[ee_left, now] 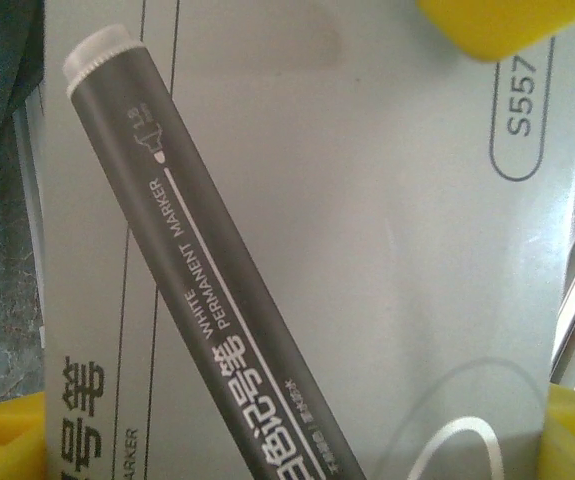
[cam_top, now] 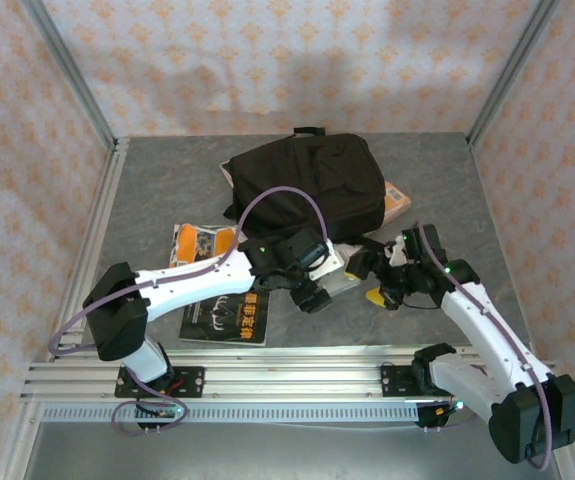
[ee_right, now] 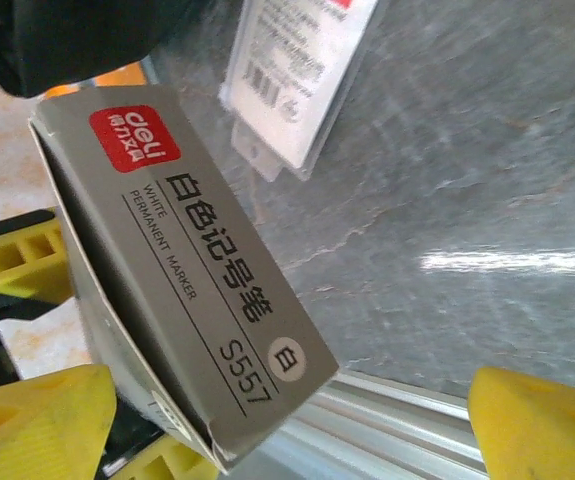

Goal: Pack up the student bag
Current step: Pick up the pencil case from the bottom-center of the table, then pass the pencil case.

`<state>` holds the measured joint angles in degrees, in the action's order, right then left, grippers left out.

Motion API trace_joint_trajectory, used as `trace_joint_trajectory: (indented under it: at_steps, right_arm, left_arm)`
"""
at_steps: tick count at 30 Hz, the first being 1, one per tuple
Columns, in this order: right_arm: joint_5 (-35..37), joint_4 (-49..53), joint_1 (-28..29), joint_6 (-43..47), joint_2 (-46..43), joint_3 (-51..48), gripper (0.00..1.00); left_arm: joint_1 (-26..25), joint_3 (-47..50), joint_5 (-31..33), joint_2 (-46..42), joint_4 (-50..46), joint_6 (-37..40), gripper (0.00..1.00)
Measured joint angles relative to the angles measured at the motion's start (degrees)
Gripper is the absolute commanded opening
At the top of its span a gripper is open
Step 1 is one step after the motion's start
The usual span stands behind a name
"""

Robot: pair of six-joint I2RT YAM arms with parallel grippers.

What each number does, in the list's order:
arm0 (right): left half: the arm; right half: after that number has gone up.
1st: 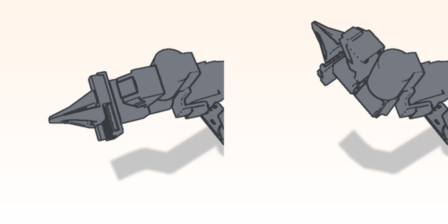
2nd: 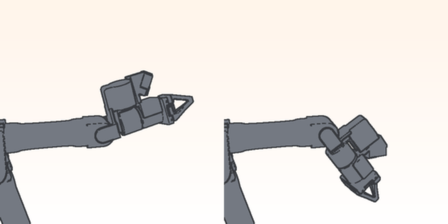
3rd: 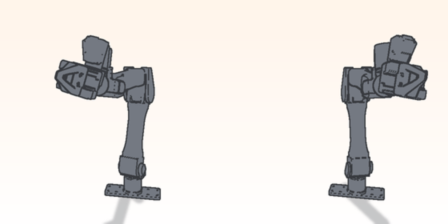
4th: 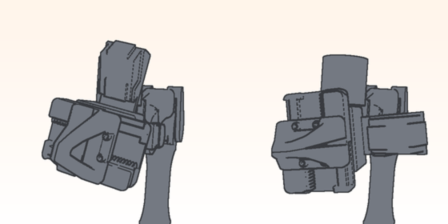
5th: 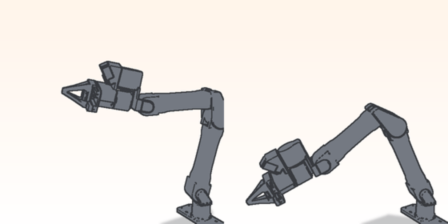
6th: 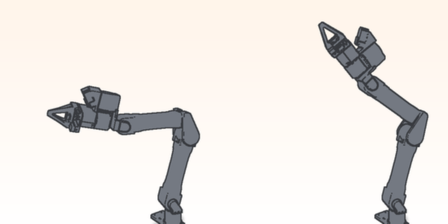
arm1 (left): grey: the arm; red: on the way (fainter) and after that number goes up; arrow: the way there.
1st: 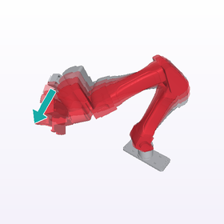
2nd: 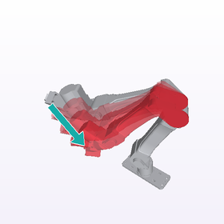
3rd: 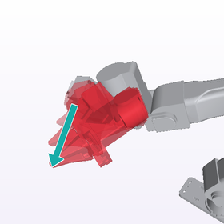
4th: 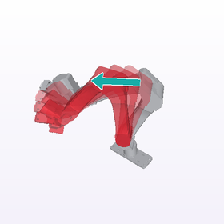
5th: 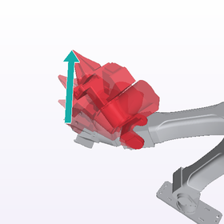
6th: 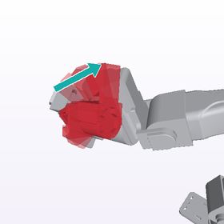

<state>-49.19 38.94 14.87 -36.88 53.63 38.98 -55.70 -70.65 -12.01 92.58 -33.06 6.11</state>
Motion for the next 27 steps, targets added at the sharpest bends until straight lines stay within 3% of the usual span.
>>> trace_joint_trajectory:
  at_steps: [6, 12, 18, 27]
  right_arm:
    - [-5.55, -9.66, -0.09, -5.16, 0.55, -3.61, 0.83]
    - [-8.46, -16.65, -0.09, -9.09, 1.51, -4.57, 0.54]
    - [-9.42, -18.36, -0.20, -9.70, 1.49, -4.92, 0.35]
    - [-7.74, -16.81, -0.20, -9.40, 0.37, -4.92, 0.28]
  left_arm:
    - [0.22, 0.31, -2.49, -0.87, 0.59, -0.04, 0.85]
    - [0.22, 0.48, -4.90, -2.12, 1.36, -0.24, 0.85]
    - [0.68, 1.36, -6.19, -2.89, 1.90, -1.60, 0.94]
    - [1.53, 4.02, -6.43, -3.89, 5.14, -5.22, 1.00]
